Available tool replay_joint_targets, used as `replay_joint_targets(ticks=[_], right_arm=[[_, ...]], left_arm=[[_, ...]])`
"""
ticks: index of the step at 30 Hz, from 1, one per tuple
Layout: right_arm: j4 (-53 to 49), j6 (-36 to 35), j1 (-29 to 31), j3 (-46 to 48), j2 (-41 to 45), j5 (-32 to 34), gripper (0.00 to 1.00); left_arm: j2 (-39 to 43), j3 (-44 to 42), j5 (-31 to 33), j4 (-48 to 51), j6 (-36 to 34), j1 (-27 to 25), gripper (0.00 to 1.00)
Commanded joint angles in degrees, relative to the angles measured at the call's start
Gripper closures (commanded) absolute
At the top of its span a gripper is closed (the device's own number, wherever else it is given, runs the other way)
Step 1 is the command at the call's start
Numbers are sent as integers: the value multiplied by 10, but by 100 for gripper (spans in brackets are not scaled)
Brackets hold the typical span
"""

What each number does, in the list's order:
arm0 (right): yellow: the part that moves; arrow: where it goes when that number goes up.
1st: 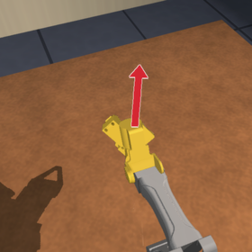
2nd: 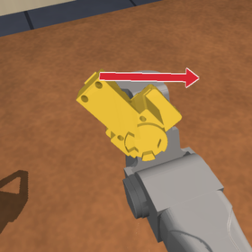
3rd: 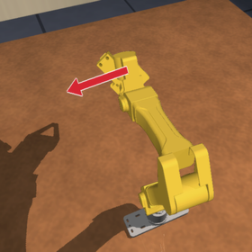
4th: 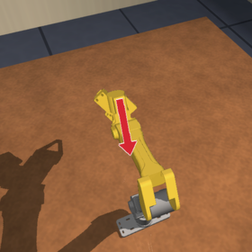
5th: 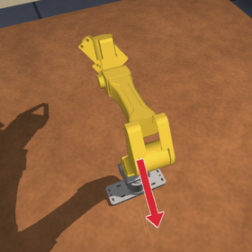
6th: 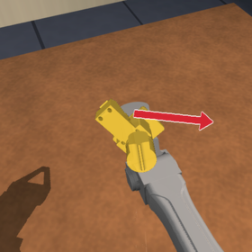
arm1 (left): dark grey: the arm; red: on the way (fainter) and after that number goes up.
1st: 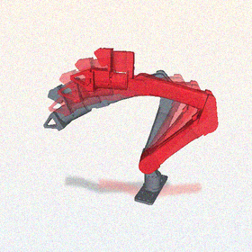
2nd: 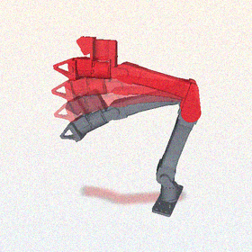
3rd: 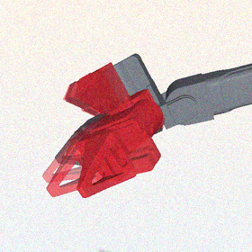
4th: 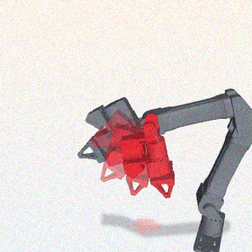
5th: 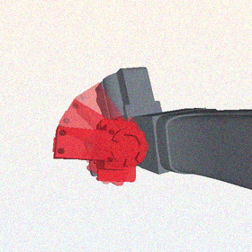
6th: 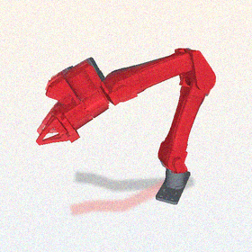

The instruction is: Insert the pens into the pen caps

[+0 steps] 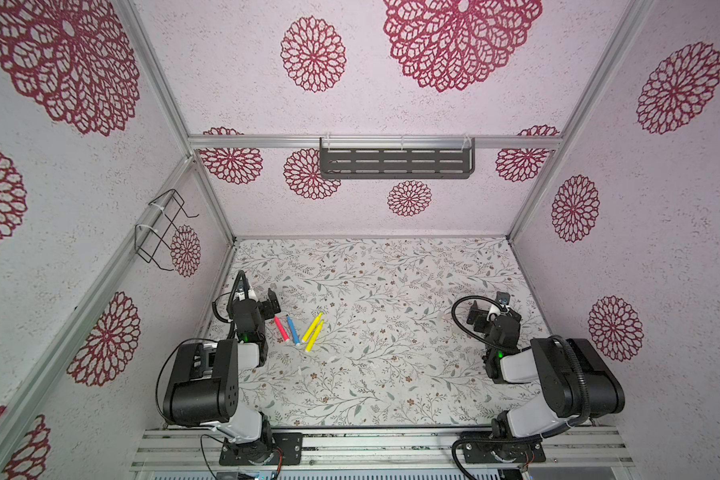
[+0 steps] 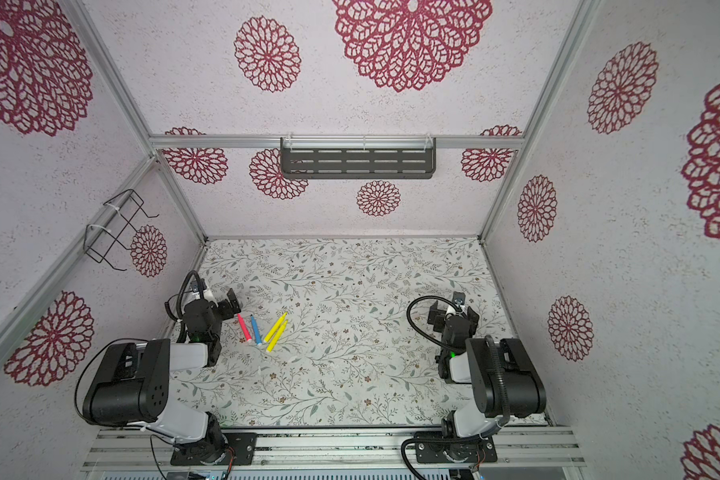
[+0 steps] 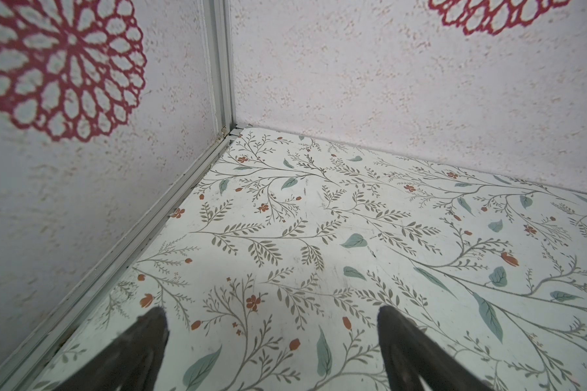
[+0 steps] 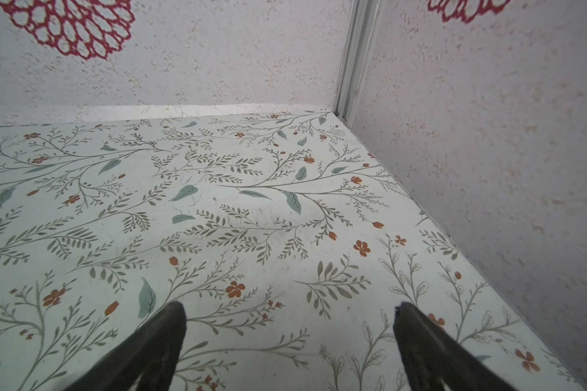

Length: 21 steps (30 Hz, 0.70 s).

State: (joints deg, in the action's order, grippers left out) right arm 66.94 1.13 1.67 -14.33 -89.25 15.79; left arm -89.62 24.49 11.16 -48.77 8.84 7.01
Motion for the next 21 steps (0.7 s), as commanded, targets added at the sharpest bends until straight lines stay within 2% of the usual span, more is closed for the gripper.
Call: replay_joint_targets(ticks=[1,2,7,10,11,12,13,14,15,17,18,20,21], right_arm=[[30,1,7,9,30,-4,1],[26,-8,13,16,48,-7,1],[-66,-48,48,14,173,-8,1],[-146,30,50,-27,254,34,1],[-200,69,51,-51,282,50,1],[-247,104,50,-70,300,79,1],[-324,179,49,-91,320,132,1],[-429,244,47,-114,339,176,1],[-489,270,36,-132,359,167,1],[-527,252,25,-147,378,114,1],[-566,287,25,-161,387,113,1],[-605,324,24,-174,397,74,1],[-614,333,24,-179,400,45,1]], left_arm=[[21,2,59,2,12,-2,1],[41,11,104,37,28,-2,1],[137,109,137,295,55,-16,1],[184,187,167,463,108,-16,1],[198,216,174,520,128,-17,1],[210,232,211,561,156,-16,1],[216,239,262,585,196,-13,1],[222,252,303,639,282,-7,1],[228,274,269,700,316,11,1],[233,296,123,730,291,47,0],[234,308,73,749,284,52,4],[233,331,37,799,276,37,6],[231,341,57,830,278,20,6]])
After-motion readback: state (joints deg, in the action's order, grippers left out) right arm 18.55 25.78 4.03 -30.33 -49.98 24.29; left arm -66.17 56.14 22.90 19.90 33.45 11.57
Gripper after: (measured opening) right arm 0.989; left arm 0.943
